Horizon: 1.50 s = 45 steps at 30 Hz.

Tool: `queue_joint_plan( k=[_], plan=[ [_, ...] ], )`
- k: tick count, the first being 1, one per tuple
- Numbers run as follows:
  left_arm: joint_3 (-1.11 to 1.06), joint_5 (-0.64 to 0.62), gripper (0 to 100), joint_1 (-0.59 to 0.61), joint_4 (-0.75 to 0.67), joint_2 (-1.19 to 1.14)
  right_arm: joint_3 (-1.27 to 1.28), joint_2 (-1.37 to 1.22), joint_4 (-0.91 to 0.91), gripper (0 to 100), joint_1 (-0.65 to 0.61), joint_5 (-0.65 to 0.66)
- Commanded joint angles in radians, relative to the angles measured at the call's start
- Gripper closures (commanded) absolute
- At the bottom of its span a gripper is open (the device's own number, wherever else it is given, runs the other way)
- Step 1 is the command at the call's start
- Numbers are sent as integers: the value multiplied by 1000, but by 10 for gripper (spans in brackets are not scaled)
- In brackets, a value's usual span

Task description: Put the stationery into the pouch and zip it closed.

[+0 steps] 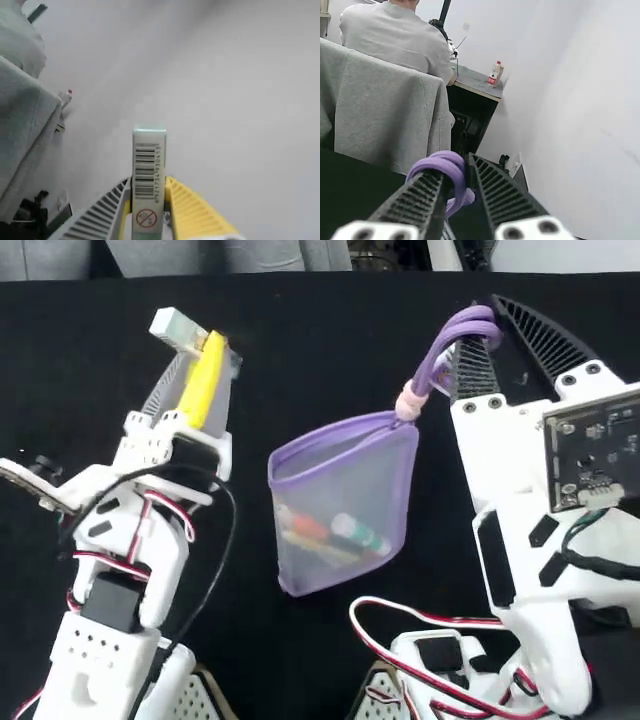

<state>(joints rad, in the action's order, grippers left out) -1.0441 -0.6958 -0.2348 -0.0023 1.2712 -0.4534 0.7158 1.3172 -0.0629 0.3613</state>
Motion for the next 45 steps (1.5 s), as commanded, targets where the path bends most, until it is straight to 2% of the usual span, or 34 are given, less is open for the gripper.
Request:
queue_joint_plan(
  k=[1,6,9,17,21,26,32,38,45],
  plan=[
    [-35,-44,971,-150,46,17,-2,5,0,985,-5,11],
    [-47,-20,971,-291,98,23,-4,5,2,985,-5,11],
    [-44,37,971,-334,97,23,-4,8,2,985,-5,11],
    [-124,51,971,-406,103,25,-4,10,9,985,-5,64],
    [-166,198,971,-420,97,25,-10,10,21,985,-5,74],
    [-174,315,971,-476,103,25,-10,10,20,985,-5,74],
    [-168,376,970,-470,103,25,-10,12,21,985,-5,74],
    [-147,370,970,-414,97,25,-12,12,23,985,-6,74],
    [-84,368,971,-415,103,14,-28,12,35,985,-6,71]
  ],
)
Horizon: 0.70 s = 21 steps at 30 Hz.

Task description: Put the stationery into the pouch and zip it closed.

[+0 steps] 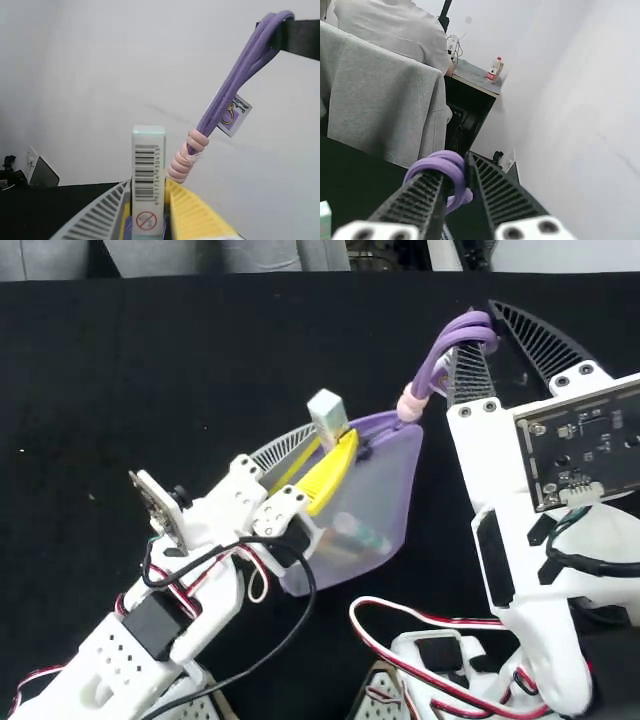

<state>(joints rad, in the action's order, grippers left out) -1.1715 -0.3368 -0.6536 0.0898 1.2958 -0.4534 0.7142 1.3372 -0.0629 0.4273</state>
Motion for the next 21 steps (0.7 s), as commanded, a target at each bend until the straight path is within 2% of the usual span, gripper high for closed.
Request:
queue_joint_plan(
  k=[1,5,9,13,21],
  plan=[
    [53,9,971,4,11,-11,-36,13,25,985,-6,8],
    [119,9,971,5,15,-11,-77,13,55,985,-6,8],
    [240,11,968,12,210,-29,-93,13,69,985,-6,8],
    [386,17,967,15,379,-144,-91,12,68,985,-6,8],
    [576,18,968,15,494,-339,-96,12,69,985,-6,8]
  ],
)
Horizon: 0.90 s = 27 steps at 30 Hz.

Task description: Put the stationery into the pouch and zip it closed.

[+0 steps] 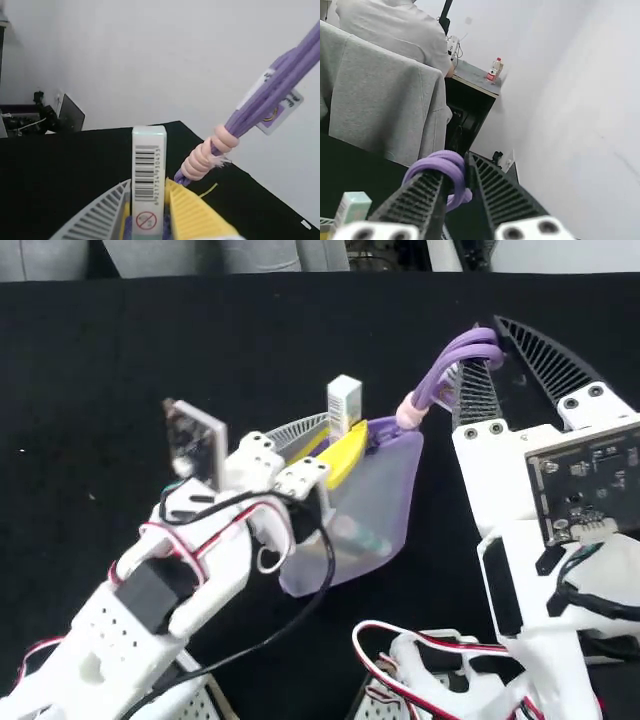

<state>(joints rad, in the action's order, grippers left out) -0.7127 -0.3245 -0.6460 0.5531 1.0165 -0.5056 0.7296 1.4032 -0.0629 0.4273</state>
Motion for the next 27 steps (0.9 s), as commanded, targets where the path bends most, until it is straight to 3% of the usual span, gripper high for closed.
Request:
queue_joint_plan(
  k=[1,10,12,14,20,27],
  plan=[
    [125,6,969,7,40,-71,-44,-4,3,985,-6,8],
    [97,8,963,27,48,-103,-45,-2,3,985,-6,8],
    [84,6,916,18,51,-92,-45,-2,3,985,-6,8],
    [96,6,873,18,98,-95,-45,-2,3,985,-6,8],
    [163,8,866,18,196,-103,-44,-2,3,985,-6,8],
    [202,112,864,18,195,-101,-44,-2,3,985,-6,8]
  ],
)
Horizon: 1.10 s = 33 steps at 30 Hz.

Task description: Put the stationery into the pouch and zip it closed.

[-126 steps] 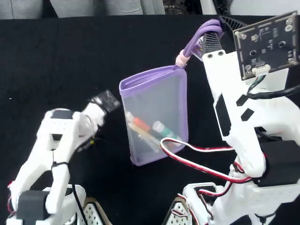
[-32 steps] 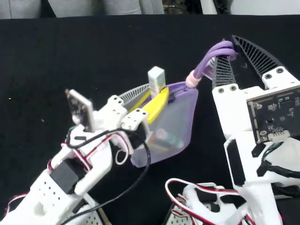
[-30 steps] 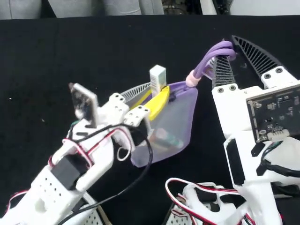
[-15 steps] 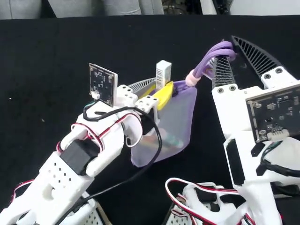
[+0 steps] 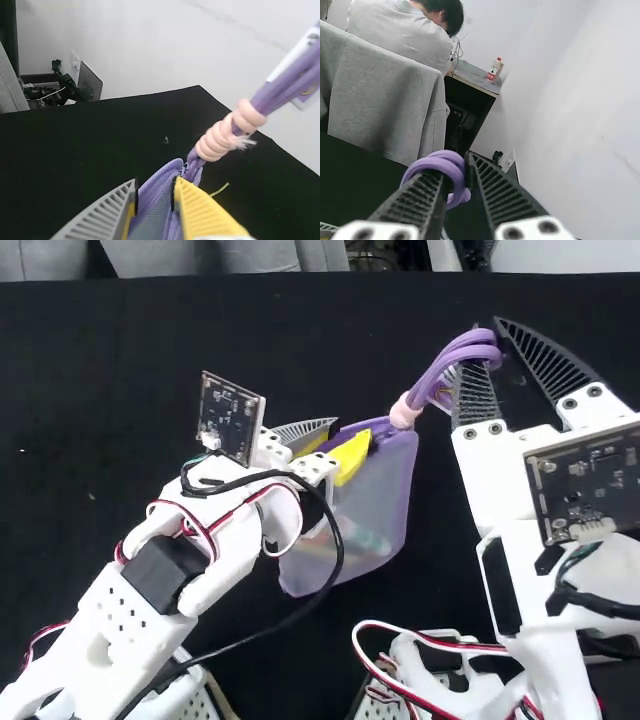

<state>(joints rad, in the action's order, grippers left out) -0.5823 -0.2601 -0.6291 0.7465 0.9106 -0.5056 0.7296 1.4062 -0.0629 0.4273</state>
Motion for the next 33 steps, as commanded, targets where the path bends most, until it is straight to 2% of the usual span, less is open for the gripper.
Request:
queue_joint_plan(
  k=[1,7,11,15,19,24,28,33],
  plan=[
    [90,58,859,1,6,5,-44,-2,0,985,-6,8],
    [334,109,851,24,129,11,-42,-2,0,985,-6,8],
    [558,80,852,156,245,15,-42,-2,0,985,-6,8],
    [688,29,852,348,390,15,-41,-2,0,985,-6,8],
    [731,-2,852,469,583,17,-38,-7,-2,985,-11,0],
    [730,-3,852,506,801,17,-36,-13,-11,985,-149,0],
    [730,6,852,512,848,25,-38,-28,-95,984,-255,6],
    [641,6,852,512,841,163,-73,-130,-221,984,-261,8]
  ],
)
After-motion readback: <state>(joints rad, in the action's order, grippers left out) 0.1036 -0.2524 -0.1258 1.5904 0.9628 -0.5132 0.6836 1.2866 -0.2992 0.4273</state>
